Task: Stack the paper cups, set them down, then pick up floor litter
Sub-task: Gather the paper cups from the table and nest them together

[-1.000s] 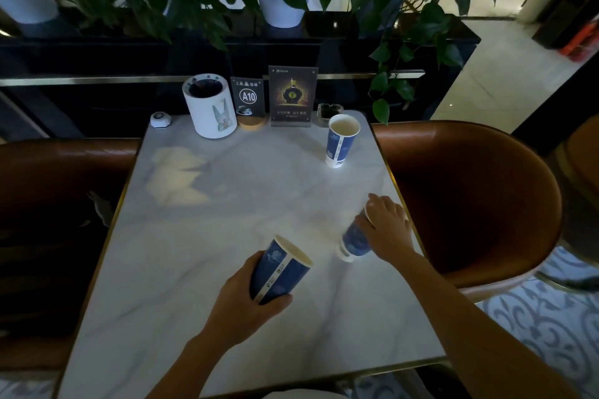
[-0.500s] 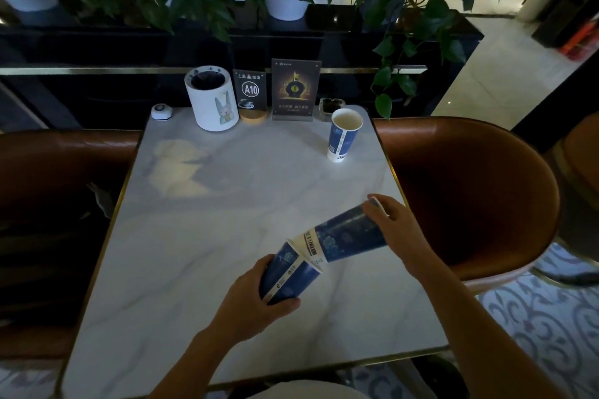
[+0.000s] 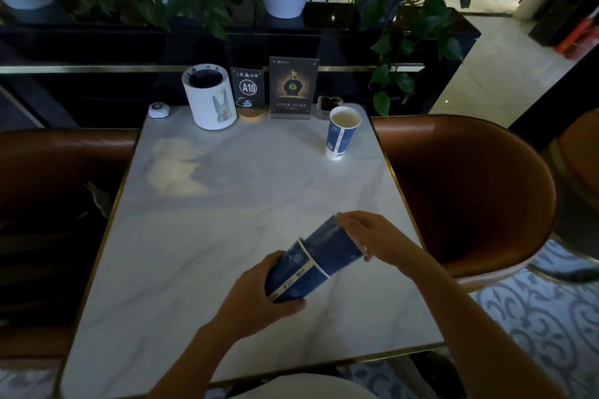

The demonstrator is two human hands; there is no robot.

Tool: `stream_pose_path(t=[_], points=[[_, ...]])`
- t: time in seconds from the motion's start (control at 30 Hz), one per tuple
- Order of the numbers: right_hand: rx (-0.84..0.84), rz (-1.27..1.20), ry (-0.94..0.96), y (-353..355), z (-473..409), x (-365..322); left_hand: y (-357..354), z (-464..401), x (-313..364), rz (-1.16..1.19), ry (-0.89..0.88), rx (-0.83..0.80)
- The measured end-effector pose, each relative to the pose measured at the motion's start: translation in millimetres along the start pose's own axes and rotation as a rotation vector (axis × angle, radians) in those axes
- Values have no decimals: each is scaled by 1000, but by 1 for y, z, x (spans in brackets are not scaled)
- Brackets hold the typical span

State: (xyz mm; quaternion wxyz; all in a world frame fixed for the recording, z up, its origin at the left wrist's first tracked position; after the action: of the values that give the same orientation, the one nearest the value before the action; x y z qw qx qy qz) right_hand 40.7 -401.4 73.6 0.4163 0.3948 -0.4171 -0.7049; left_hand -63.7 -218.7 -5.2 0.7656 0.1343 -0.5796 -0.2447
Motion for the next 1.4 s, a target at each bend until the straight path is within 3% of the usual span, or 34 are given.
stream_pose_path(t=[0.03, 0.07, 0.1, 0.13, 0.17, 0.67, 1.4], points=[[-307, -22, -7, 2, 4, -1, 0, -1, 2, 9, -4, -1], [-303, -78, 204, -16, -20, 3, 0, -1, 5, 27, -8, -1], [-473, -229, 379, -15, -26, 2, 0, -2, 7, 48, -11, 1], [-651, -330, 462, -6, -29, 9, 1, -3, 9, 59, -13, 4], [-723, -303, 495, -3, -31, 16, 1, -3, 11, 62, -14, 10], [-523, -224, 724, -24, -17, 6, 4, -11, 6, 64, 27, 37], [-518, -336, 688, -37, -76, -20, 22, -72, -5, 138, 55, 70]])
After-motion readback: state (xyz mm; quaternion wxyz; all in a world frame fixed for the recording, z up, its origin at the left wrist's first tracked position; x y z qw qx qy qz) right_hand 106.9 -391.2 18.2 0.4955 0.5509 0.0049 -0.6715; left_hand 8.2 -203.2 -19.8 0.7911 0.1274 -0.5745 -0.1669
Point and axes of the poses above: each hand's wrist, its own z-axis away from the middle knuckle, its own y-axis out of the back of the hand, x = y × z, the point moved 1 cm from there along -z, towards the middle knuckle, and after that the axes turned 7 degrees about -x, right-handed, at the moved point
